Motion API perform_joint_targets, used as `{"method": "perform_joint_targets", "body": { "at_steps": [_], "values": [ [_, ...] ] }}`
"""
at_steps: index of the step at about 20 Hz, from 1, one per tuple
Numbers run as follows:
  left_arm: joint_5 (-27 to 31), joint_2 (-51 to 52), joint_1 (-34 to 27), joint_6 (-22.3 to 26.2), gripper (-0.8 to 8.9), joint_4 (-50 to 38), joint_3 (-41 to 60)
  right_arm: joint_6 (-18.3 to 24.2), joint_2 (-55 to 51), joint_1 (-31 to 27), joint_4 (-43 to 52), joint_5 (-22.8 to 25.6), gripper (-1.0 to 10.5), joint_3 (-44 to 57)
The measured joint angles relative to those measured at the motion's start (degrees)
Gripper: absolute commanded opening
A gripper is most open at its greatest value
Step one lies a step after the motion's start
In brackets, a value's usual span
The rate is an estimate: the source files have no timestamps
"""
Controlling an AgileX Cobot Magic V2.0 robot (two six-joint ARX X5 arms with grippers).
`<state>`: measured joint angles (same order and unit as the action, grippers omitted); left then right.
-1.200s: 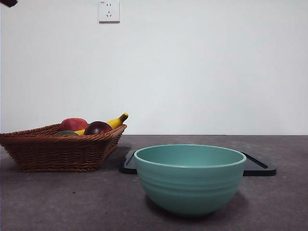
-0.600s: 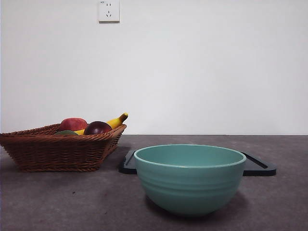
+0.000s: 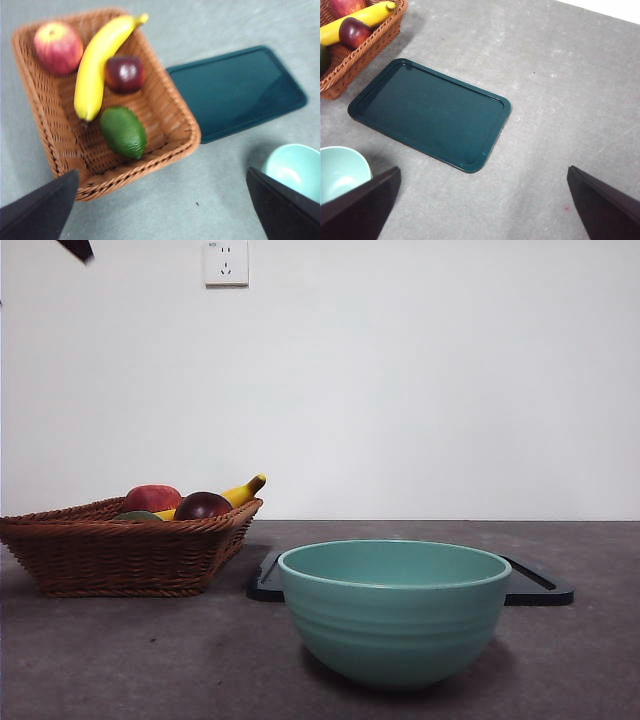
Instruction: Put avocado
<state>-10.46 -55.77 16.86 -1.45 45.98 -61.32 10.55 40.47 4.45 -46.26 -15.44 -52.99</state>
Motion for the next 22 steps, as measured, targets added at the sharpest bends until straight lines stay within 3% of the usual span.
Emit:
{"method": "perform_joint_targets", "body": {
  "at_steps": [11,16,22],
  "values": [
    [1.4,-37.2,-3.1,-3.9,8.05,12.0,-23.6,0.0,0.0,0.0,0.0,0.0,8.1,0.0],
    [1.3,-49.3,-3.1,-4.0,8.05,12.9,-24.9,0.0,0.0,0.0,0.0,0.0,8.1,0.0],
    [-4.2,-55.0,-3.0,-4.4,7.63,10.9,-24.9,0.0,0.0,0.0,0.0,0.0,8.1,0.0]
  ]
}}
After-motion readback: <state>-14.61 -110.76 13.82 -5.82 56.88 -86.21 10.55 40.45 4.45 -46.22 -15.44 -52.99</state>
